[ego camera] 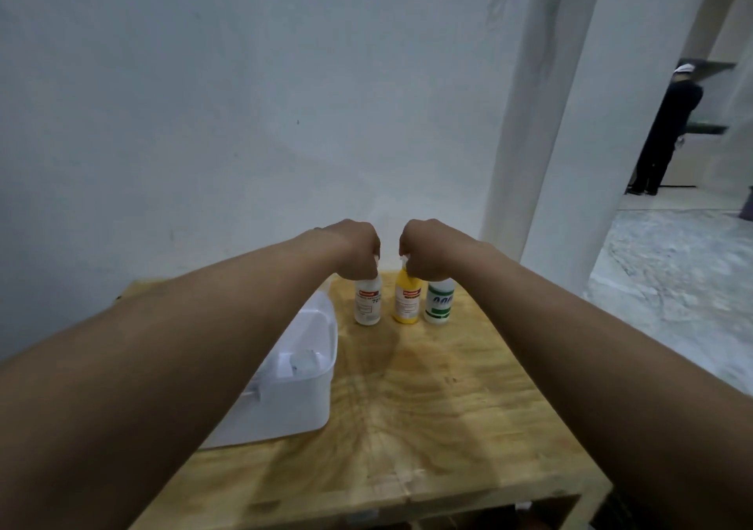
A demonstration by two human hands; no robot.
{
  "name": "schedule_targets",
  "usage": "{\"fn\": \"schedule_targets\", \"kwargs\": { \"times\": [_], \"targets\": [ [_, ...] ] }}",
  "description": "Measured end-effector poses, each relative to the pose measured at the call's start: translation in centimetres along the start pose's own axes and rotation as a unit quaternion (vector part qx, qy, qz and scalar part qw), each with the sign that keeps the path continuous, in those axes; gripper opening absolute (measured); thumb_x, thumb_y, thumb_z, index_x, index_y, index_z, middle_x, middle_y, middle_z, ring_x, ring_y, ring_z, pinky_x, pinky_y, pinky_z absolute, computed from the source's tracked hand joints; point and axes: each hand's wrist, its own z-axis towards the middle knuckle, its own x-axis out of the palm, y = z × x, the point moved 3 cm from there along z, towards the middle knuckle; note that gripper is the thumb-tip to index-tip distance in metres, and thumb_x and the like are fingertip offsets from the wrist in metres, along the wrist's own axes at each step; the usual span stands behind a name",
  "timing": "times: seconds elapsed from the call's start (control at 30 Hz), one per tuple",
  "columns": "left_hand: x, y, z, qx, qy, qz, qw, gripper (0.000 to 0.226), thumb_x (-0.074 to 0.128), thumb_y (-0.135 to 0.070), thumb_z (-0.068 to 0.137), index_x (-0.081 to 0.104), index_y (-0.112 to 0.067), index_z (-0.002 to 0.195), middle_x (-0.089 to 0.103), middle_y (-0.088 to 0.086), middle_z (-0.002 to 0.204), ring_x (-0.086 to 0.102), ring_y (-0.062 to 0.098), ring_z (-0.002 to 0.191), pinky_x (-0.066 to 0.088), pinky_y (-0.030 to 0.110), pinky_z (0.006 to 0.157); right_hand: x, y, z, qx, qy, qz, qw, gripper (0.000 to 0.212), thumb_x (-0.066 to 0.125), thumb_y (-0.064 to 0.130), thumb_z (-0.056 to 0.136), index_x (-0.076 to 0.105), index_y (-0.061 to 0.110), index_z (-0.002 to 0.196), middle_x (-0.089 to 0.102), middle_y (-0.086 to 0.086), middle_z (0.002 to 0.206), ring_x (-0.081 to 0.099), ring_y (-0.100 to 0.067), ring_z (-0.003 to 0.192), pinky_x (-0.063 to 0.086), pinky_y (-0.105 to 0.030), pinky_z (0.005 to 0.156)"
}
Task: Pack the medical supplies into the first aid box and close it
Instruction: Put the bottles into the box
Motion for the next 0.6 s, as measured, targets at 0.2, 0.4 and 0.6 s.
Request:
{"fn": "schedule_targets", "kwargs": {
  "times": [0.2, 0.4, 0.6],
  "targets": [
    [0.4, 0.9, 0.4, 0.004, -0.012, -0.016, 1.0, 0.037, 0.072, -0.034, 0.091, 0.066, -0.022, 0.125, 0.065, 0.002, 0.125, 0.061, 0.024, 0.109, 0.053, 0.042, 0.096, 0.4, -0.4, 0.2, 0.011, 0.028, 0.023, 0.999, 0.032, 0.069, 0.013, 0.089, 0.062, 0.009, 0.12, 0.067, -0.01, 0.105, 0.068, -0.024, 0.08, 0.057, -0.03, 0.063],
    [-0.3, 1.5, -0.3, 0.002, -0.029, -0.017, 0.999, 0.038, 0.072, -0.033, 0.091, 0.066, -0.017, 0.125, 0.066, 0.005, 0.123, 0.062, 0.027, 0.108, 0.054, 0.044, 0.095, -0.2, -0.5, -0.2, 0.009, 0.005, 0.039, 0.999, 0.032, 0.07, 0.017, 0.088, 0.064, 0.009, 0.118, 0.068, -0.009, 0.109, 0.063, -0.024, 0.089, 0.057, -0.034, 0.077],
    [-3.7, 1.2, -2.4, 0.008, -0.058, -0.031, 0.998, 0.04, 0.072, -0.032, 0.091, 0.067, -0.013, 0.126, 0.067, 0.007, 0.121, 0.063, 0.028, 0.105, 0.056, 0.042, 0.094, -3.4, 0.3, -1.6, -0.005, -0.022, 0.063, 0.998, 0.035, 0.073, 0.018, 0.086, 0.066, 0.009, 0.118, 0.069, -0.007, 0.111, 0.062, -0.022, 0.092, 0.052, -0.03, 0.071]
  ]
}}
